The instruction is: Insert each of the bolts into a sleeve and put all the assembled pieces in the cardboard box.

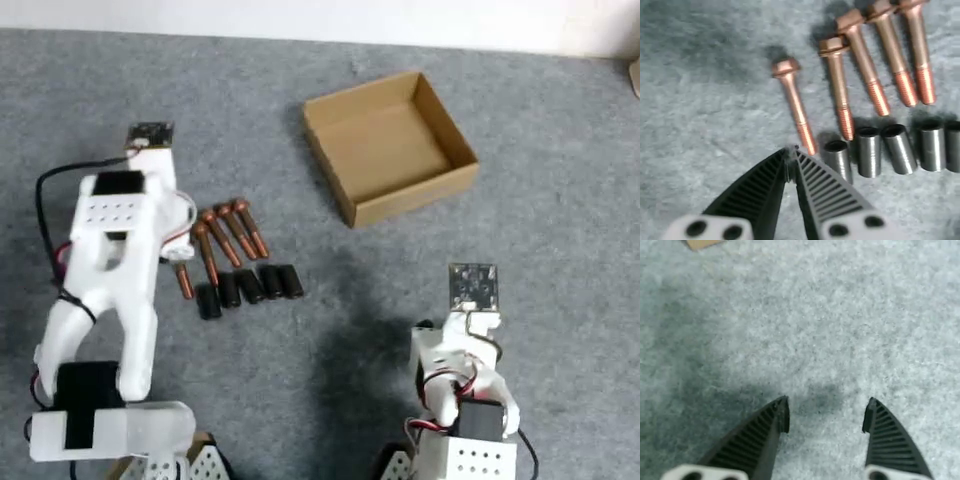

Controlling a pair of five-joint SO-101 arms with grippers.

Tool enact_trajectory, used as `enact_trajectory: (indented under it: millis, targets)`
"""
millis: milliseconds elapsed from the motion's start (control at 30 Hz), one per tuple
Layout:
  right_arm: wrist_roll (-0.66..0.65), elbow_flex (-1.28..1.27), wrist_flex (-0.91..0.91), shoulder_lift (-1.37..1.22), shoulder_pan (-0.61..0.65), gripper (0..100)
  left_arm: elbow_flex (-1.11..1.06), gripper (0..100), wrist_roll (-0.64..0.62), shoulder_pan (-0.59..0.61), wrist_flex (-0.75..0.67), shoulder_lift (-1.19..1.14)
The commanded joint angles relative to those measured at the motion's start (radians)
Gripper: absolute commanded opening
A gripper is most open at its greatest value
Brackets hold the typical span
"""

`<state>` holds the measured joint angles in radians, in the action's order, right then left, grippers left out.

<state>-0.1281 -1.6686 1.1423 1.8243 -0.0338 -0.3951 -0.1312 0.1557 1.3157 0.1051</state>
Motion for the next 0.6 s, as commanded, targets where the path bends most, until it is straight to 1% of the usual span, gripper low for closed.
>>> enact_trajectory:
  millis: [0,233,500,567]
  targets:
    - [0.003,-0.111,-0.013,0.002,0.004,22.8,0.05,1,-0.006,-0.065,0.003,-0.004]
    - [0.003,-0.111,-0.013,-0.001,0.002,22.8,0.042,1,-0.005,-0.156,0.003,-0.013]
    - [0.003,-0.111,-0.013,-0.001,0.002,22.8,-0.024,1,-0.009,-0.154,0.002,-0.013]
    - [0.003,-0.111,-0.013,0.001,0.002,22.8,-0.035,1,-0.009,-0.153,-0.029,-0.013]
